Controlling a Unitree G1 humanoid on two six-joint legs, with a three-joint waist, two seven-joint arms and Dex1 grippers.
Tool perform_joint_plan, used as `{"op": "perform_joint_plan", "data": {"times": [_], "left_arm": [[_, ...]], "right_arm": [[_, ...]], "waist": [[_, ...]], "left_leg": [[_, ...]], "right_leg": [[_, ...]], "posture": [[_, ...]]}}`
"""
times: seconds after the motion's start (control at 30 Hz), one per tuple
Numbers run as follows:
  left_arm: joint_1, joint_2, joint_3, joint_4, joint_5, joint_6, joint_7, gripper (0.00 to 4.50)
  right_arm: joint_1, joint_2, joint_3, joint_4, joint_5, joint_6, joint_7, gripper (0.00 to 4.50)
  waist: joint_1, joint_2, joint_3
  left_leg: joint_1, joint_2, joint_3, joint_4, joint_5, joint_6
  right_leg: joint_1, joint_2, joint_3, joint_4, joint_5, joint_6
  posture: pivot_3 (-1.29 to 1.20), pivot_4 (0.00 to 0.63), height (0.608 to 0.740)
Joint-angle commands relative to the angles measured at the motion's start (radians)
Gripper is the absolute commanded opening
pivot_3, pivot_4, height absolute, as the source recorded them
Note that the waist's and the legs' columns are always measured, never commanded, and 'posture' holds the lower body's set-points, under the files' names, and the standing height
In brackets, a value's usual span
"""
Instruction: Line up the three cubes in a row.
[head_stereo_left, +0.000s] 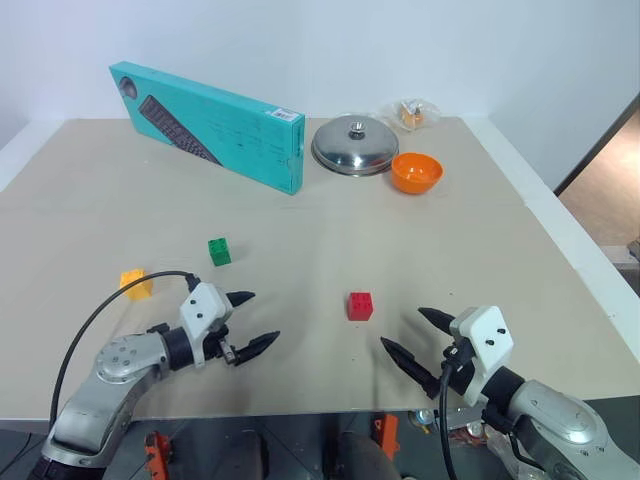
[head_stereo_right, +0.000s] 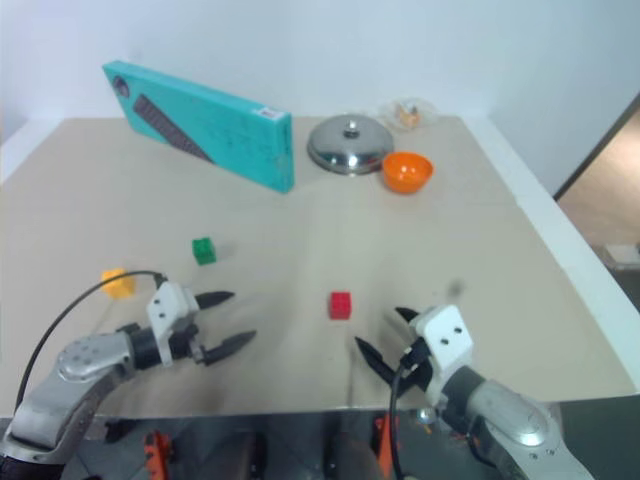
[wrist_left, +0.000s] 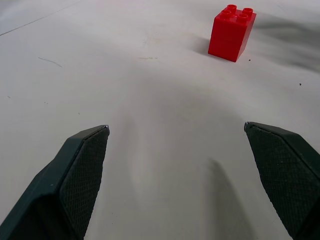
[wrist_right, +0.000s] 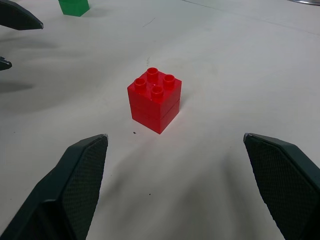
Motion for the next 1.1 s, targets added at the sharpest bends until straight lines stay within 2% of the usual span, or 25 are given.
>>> {"op": "perform_joint_plan", "data": {"times": [0.03,0.23,0.53,0.8,0.93,1.1], "left_arm": [[-0.007,-0.002,0.015,-0.012,-0.028,-0.046,-0.033,4.48],[-0.009,-0.014,0.016,0.035,-0.085,-0.193,-0.174,4.48],[0.008,0.009,0.023,0.089,-0.099,-0.249,-0.255,4.48],[0.058,-0.015,0.075,0.056,-0.125,-0.156,-0.131,4.48],[0.091,-0.016,0.087,0.016,-0.124,-0.137,-0.082,4.48],[0.101,-0.016,0.085,-0.003,-0.120,-0.140,-0.061,4.48]], "right_arm": [[-0.009,-0.012,0.003,0.002,-0.004,-0.036,0.021,4.50],[-0.021,-0.060,0.062,0.040,-0.018,-0.118,0.124,4.50],[0.003,-0.072,0.056,0.053,-0.037,-0.182,0.146,4.50],[0.008,-0.061,0.042,0.051,-0.075,-0.219,0.111,4.50],[-0.070,-0.059,0.042,0.107,-0.080,-0.233,0.105,4.50],[-0.217,-0.080,0.103,0.235,-0.113,-0.255,0.153,4.50]], "waist": [[0.000,0.000,0.000],[0.000,0.000,0.000],[0.000,0.000,0.000],[0.000,0.000,0.000],[-0.001,0.000,0.000],[0.000,0.000,0.000]], "left_leg": [[0.000,0.000,0.000,0.000,0.000,0.000],[0.000,0.000,0.000,0.000,0.000,0.000],[0.000,0.000,0.000,0.000,0.000,0.000],[0.000,0.000,0.000,0.001,0.000,0.000],[0.001,0.001,0.001,0.001,0.000,0.000],[0.001,0.001,0.001,0.002,0.000,0.000]], "right_leg": [[0.000,0.000,0.000,0.000,0.000,0.000],[0.000,0.002,0.000,0.000,0.000,0.000],[0.000,0.003,0.000,0.000,0.000,0.000],[0.001,0.002,0.000,0.000,0.000,0.000],[0.001,0.002,0.001,0.001,0.000,0.000],[0.001,0.003,0.001,0.001,0.001,-0.001]], "posture": [[0.00,0.150,0.740],[0.00,0.150,0.740],[0.00,0.150,0.740],[0.00,0.150,0.740],[0.00,0.150,0.740],[0.00,0.150,0.740]]}}
